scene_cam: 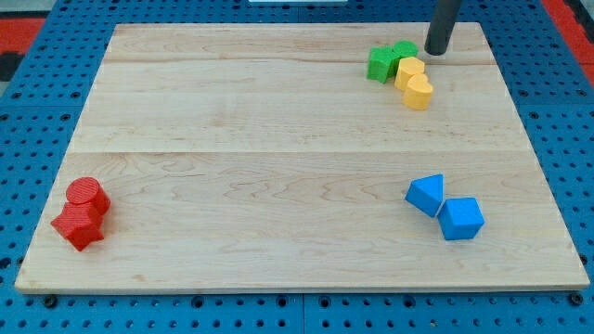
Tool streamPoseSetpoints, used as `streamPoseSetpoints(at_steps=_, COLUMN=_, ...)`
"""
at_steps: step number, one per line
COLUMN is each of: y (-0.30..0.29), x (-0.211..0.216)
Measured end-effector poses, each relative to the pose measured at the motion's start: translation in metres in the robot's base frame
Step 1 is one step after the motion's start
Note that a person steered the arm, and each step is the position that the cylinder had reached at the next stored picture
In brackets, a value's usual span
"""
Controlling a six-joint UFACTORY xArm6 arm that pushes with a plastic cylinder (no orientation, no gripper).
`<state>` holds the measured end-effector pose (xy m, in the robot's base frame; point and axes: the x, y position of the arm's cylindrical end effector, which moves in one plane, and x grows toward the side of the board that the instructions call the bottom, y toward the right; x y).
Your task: Push the green circle and green star to the left side of the board
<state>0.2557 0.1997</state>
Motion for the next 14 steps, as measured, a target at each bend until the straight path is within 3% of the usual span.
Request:
streamPoseSetpoints(at_steps=3, y=-0.120, x=0.039)
streamPoseSetpoints(at_steps=5, y=-0.150, x=0.110)
streamPoseSetpoints(at_steps=7, y=-0.188, x=0.112)
streamPoseSetpoints(at_steps=12, y=-0.369, x=0.038)
streamPoseSetpoints(at_steps=13, y=-0.414, x=0.041)
streamPoseSetpoints(at_steps=14, y=-0.421, x=0.047)
